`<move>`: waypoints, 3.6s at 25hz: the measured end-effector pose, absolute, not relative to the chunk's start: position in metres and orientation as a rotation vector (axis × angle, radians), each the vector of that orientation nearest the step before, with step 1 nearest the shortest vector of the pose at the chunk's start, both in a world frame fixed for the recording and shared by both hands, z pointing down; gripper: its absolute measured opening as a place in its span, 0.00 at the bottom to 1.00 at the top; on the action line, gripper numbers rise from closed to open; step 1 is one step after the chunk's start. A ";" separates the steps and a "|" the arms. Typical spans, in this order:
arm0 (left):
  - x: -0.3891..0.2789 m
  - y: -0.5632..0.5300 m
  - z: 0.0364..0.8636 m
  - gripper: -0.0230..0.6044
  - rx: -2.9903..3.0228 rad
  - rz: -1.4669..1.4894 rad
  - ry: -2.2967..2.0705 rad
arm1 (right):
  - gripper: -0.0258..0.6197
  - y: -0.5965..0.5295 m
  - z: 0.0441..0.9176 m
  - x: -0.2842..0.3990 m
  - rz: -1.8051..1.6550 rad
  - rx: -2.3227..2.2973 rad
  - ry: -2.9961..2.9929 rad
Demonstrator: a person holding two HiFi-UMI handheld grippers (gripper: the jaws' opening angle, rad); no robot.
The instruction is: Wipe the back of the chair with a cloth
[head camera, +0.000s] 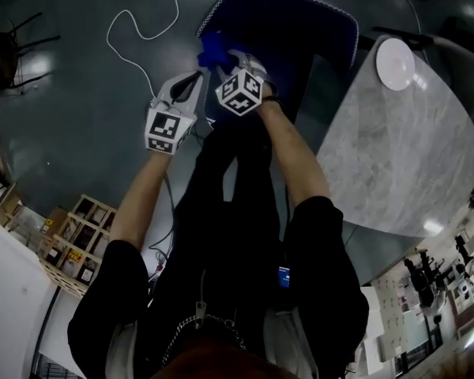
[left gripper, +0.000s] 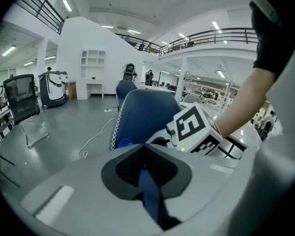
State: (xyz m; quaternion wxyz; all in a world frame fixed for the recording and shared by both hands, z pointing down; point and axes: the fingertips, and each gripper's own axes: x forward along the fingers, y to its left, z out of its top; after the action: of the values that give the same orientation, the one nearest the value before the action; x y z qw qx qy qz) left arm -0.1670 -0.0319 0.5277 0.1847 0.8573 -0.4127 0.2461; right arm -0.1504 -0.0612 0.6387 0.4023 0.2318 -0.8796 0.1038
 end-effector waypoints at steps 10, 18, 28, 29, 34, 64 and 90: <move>-0.198 -0.027 0.536 0.04 2.424 0.692 -1.159 | 0.19 -0.126 0.654 -0.154 0.484 0.814 -2.151; -0.183 -0.028 0.543 0.04 2.443 0.709 -1.120 | 0.19 -0.141 0.663 -0.110 0.678 1.048 -2.097; -0.157 -0.029 0.546 0.04 2.480 0.732 -1.041 | 0.19 -0.149 0.664 -0.074 0.699 1.167 -2.049; -0.154 -0.029 0.546 0.04 2.482 0.734 -1.035 | 0.19 -0.150 0.664 -0.068 0.704 1.187 -2.040; -0.145 -0.029 0.550 0.04 2.491 0.745 -1.004 | 0.19 -0.150 0.664 -0.036 0.717 1.267 -1.980; -0.091 -0.033 0.559 0.04 2.520 0.760 -0.859 | 0.19 -0.081 0.684 0.180 0.958 1.967 -1.405; -0.182 -0.034 0.575 0.04 2.415 0.810 -1.062 | 0.20 -0.084 0.716 -0.109 0.269 0.826 -2.057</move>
State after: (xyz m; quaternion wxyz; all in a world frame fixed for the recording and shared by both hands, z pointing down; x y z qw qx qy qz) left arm -0.1819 -0.0337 0.5746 0.1899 0.8592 -0.3777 0.2883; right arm -0.1090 -0.0840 0.7159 0.4390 0.3324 -0.8277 0.1083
